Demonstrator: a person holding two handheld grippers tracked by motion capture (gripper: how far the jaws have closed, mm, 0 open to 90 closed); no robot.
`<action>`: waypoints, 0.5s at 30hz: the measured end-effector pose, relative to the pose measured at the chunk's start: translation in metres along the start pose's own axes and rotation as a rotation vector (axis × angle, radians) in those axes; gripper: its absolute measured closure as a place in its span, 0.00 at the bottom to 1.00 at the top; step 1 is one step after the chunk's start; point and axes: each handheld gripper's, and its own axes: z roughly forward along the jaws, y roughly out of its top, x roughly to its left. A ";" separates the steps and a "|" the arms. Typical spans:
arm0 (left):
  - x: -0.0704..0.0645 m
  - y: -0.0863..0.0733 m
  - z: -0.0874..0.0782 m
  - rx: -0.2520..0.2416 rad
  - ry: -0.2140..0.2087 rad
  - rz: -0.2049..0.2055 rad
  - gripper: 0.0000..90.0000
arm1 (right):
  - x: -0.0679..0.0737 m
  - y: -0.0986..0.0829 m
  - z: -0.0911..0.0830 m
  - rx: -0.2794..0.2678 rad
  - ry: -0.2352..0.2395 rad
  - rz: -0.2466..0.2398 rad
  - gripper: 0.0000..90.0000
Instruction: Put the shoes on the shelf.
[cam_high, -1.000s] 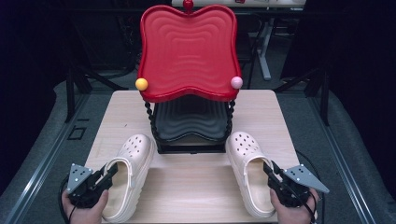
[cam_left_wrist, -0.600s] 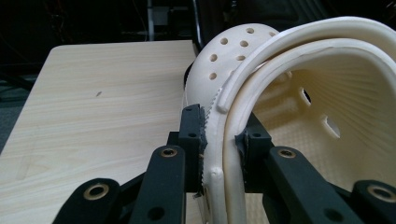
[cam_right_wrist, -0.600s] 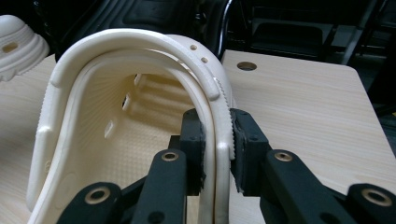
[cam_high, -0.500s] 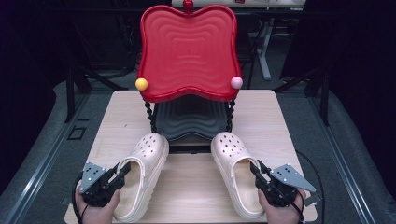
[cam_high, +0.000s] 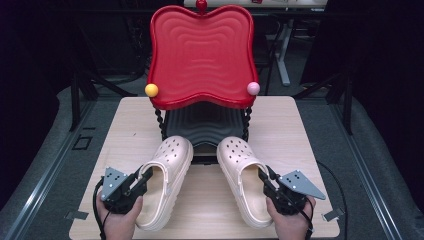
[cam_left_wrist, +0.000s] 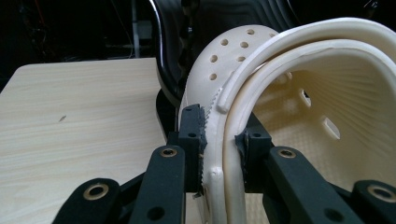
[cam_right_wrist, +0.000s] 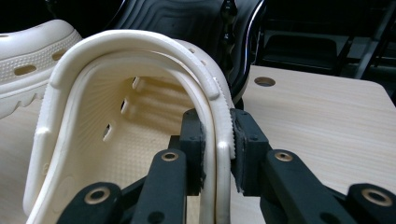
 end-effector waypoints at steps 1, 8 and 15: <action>0.000 0.000 0.000 0.000 0.000 0.000 0.84 | 0.000 0.000 0.000 0.000 0.000 0.000 0.84; -0.002 0.004 0.012 -0.016 0.006 -0.008 0.84 | 0.004 0.006 0.011 -0.026 -0.015 -0.002 0.84; -0.003 0.009 0.023 -0.024 0.008 -0.025 0.84 | 0.010 0.009 0.024 -0.050 -0.018 0.007 0.84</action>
